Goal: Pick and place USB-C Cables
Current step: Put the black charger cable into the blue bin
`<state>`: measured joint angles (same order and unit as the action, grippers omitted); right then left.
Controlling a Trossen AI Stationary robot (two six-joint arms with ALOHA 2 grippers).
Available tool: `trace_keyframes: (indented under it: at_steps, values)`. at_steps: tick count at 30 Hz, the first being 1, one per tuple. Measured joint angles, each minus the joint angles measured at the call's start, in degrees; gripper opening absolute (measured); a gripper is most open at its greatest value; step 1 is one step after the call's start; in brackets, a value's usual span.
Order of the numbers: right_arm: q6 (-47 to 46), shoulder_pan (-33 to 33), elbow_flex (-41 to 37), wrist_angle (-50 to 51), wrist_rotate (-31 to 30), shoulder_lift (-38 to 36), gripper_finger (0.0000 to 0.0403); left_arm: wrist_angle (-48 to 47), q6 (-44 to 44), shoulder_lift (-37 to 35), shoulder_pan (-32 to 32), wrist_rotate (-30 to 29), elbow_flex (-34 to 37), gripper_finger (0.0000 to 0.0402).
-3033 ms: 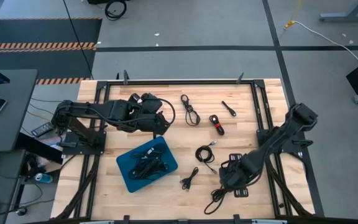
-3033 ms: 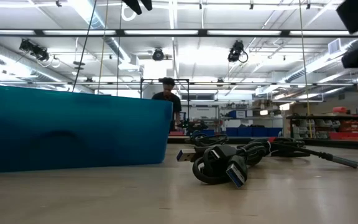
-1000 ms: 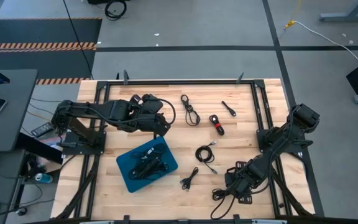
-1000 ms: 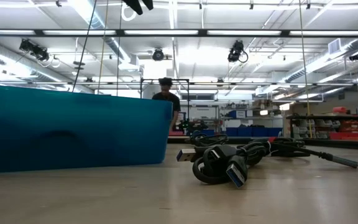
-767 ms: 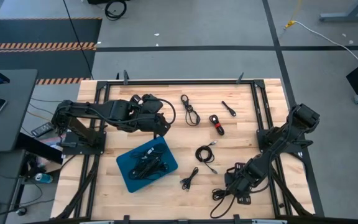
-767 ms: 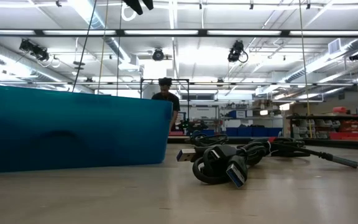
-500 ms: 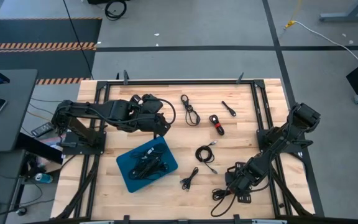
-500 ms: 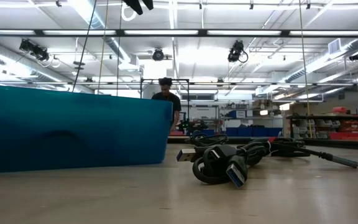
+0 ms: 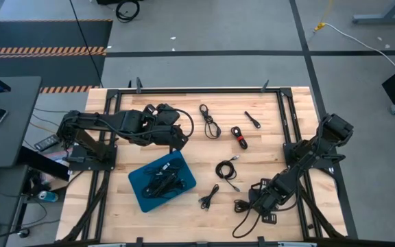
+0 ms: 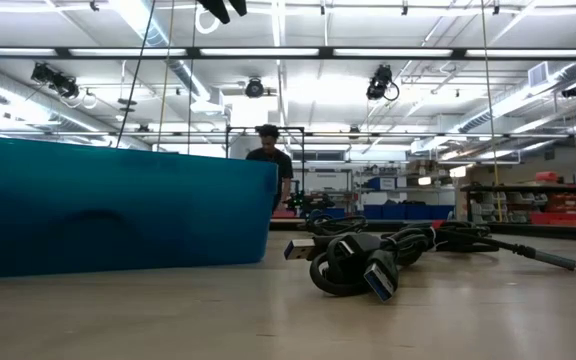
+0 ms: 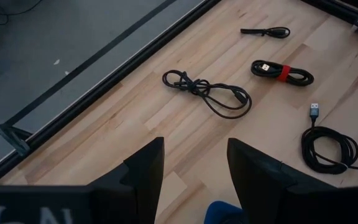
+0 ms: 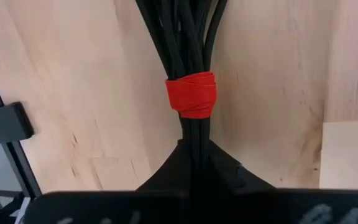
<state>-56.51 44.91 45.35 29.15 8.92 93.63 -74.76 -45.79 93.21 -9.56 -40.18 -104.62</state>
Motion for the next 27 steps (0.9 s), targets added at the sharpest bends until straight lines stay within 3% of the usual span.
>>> trace_keyframes:
  at_steps: [6,16,27]
  values:
    - [0.2,-1.8,4.9,3.7,1.0,-0.5,0.002,-0.4,0.1,0.0,0.0,0.0,0.0,0.0183]
    - [15.2,-9.5,26.1,23.7,-9.3,-4.4,0.002,-0.3,1.5,0.0,0.1,0.0,0.0,0.0183]
    - [38.0,-24.0,31.7,20.4,-8.3,-4.4,0.0019,-0.7,1.7,-1.1,0.1,0.1,-0.1,0.0183]
